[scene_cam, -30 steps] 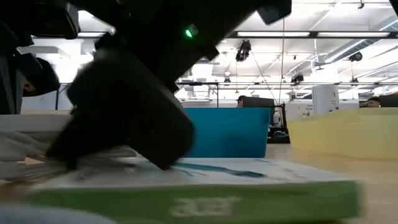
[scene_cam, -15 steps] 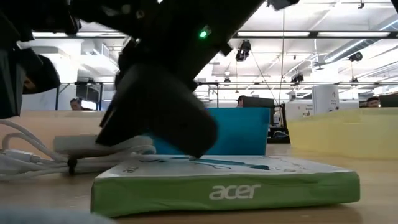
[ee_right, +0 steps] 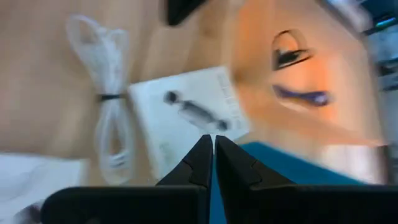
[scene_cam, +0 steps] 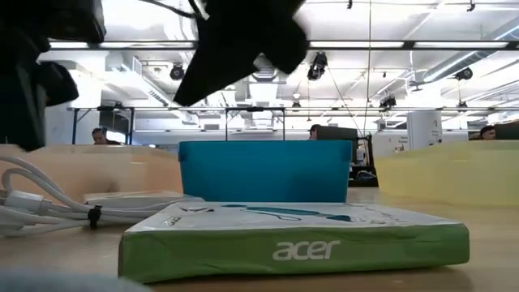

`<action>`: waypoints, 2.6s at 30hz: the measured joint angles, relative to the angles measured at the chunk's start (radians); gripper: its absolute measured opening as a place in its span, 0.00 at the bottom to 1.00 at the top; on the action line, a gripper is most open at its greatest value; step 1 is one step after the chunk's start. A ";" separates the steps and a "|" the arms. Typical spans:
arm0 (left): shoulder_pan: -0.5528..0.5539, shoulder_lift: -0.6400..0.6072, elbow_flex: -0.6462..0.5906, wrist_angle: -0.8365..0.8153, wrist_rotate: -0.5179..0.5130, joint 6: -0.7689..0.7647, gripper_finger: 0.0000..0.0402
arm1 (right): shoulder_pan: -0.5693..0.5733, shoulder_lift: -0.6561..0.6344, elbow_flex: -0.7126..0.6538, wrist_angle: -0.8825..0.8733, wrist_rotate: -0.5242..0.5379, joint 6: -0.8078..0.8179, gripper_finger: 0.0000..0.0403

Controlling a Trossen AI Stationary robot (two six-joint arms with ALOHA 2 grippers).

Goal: Pick and place items into bin
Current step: Adjust the card reader box on the table

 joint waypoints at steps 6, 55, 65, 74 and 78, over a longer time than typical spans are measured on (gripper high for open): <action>0.005 -0.079 0.002 0.008 -0.056 -0.021 0.00 | -0.091 -0.025 0.017 -0.018 -0.555 0.424 0.02; 0.038 -0.072 -0.054 0.189 -0.085 -0.038 0.00 | -0.053 0.034 0.145 -0.398 -0.417 0.730 0.02; 0.069 0.149 -0.053 0.312 0.010 0.032 0.00 | -0.081 0.051 0.040 -0.288 -0.383 0.910 0.02; 0.079 0.180 -0.048 0.323 0.013 0.007 0.00 | -0.081 0.054 -0.019 -0.226 -0.368 0.907 0.02; 0.079 0.133 -0.033 0.332 -0.023 0.008 0.00 | -0.082 0.054 -0.033 -0.198 -0.367 0.909 0.02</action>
